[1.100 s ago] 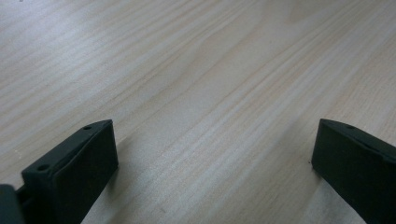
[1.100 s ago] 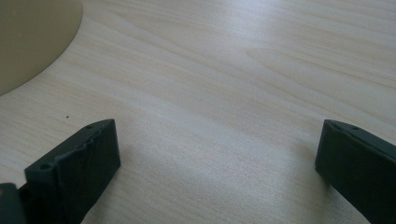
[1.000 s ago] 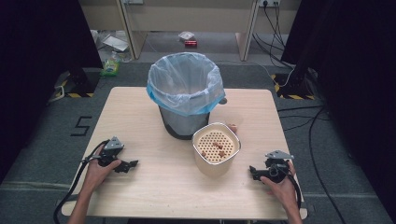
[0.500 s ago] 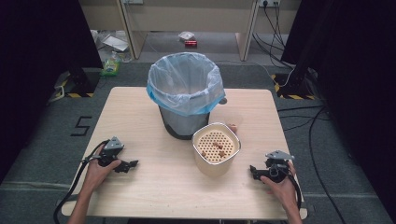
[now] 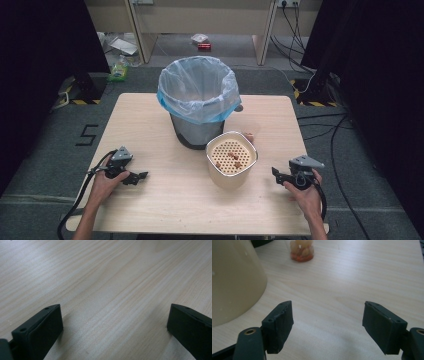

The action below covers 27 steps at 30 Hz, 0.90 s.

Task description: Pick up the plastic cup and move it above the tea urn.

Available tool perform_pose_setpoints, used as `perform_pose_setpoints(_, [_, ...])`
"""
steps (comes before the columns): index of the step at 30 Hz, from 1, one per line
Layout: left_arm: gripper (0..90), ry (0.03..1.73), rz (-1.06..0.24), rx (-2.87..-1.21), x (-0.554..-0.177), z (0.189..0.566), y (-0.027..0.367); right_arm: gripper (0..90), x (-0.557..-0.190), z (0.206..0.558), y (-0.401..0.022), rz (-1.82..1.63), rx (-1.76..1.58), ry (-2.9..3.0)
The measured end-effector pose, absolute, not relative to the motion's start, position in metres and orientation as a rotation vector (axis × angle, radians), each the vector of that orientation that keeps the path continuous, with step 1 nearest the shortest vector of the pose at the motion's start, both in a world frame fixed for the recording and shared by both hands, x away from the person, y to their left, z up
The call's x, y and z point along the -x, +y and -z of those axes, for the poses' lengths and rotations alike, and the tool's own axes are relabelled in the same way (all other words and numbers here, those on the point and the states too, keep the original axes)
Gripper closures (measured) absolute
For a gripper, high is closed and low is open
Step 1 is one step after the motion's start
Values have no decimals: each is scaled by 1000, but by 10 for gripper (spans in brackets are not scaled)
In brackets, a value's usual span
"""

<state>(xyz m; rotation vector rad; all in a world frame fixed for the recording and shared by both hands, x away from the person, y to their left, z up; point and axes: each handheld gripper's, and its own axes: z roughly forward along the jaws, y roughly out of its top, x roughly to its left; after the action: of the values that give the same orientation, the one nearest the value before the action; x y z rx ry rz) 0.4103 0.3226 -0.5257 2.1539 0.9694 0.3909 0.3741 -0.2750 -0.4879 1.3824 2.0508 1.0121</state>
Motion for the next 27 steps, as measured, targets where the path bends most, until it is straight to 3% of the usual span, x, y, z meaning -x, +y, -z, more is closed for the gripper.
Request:
perform_pose_setpoints(12, [0,969,-391,-2154,-410,526,323,352,-398,456,-274,-1041,-1386,2011])
perform_pose_setpoints(27, [0,969,-390,-2155,-410,526,323,434,-459,408,-249,-1021,-1348,2061])
